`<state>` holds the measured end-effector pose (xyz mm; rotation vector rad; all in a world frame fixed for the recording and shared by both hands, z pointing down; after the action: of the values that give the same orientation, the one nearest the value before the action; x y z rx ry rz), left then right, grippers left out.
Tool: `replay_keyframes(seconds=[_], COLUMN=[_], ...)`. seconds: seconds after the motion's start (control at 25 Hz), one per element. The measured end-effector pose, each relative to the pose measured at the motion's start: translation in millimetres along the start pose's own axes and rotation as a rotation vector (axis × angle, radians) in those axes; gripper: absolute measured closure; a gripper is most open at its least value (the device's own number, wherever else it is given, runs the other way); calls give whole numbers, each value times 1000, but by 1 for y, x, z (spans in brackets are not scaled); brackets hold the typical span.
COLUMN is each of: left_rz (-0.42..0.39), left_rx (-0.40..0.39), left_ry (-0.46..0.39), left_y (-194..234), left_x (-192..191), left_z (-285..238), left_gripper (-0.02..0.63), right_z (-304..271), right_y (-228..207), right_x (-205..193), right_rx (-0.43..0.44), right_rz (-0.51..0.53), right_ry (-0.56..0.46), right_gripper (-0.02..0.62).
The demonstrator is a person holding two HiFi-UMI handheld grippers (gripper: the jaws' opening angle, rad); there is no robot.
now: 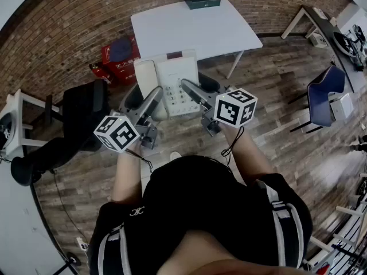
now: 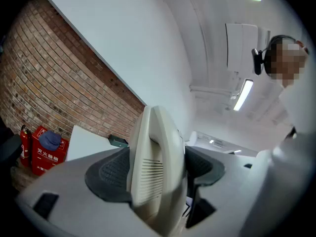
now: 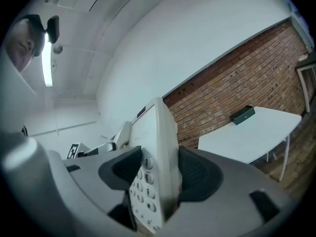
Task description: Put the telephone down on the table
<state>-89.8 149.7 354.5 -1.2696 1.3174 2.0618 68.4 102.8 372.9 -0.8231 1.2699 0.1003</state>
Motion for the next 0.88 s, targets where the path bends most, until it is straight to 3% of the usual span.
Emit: replay_keyframes(seconds=[0.88], left_rz=[-15], left_rx=[-33], left_ry=[1], left_y=[-3], left_x=[2], left_z=[1], left_gripper=[259], right_z=[3], right_y=[7], right_x=[3], right_rx=[-20], right_rz=[21], right_ry=[-31], right_gripper=[380])
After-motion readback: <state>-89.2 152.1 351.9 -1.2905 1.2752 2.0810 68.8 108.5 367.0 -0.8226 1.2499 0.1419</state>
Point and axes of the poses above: the fingertips, and each gripper's own axes: z backward along the fingers, y to its left, x out of its top, the point moved 4 cm from there along z, backward along the fingers, and after that the axes turned 10 degrees about -y, right-handed, at the moved point
